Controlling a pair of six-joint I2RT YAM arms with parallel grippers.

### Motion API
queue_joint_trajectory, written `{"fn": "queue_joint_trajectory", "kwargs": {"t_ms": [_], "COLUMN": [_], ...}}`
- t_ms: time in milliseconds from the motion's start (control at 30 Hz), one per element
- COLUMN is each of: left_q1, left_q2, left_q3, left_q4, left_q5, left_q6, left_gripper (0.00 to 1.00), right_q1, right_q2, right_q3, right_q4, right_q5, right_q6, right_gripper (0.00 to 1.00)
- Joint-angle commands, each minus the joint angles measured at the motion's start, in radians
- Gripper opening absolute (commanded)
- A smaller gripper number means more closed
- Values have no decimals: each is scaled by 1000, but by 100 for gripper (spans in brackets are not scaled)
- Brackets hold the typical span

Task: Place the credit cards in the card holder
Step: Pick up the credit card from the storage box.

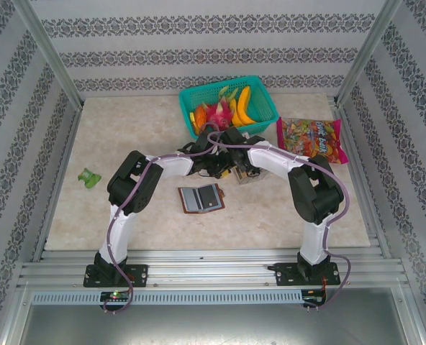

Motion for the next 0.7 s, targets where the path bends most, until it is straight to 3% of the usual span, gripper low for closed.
{"fn": "queue_joint_trajectory", "kwargs": {"t_ms": [0, 667], "left_q1": [-19, -19], "left_q2": [26, 24], "left_q3": [-6, -6], "left_q4": [-59, -58], "left_q5": [-19, -12], "left_q6": [17, 24], "left_gripper": [52, 51], "right_q1": [-10, -10], "right_q2": [-4, -43], "right_q3": [-16, -26], "right_q4": [2, 6], "right_q5": [61, 50], "right_q6": [-3, -4], "right_gripper": [38, 19]}}
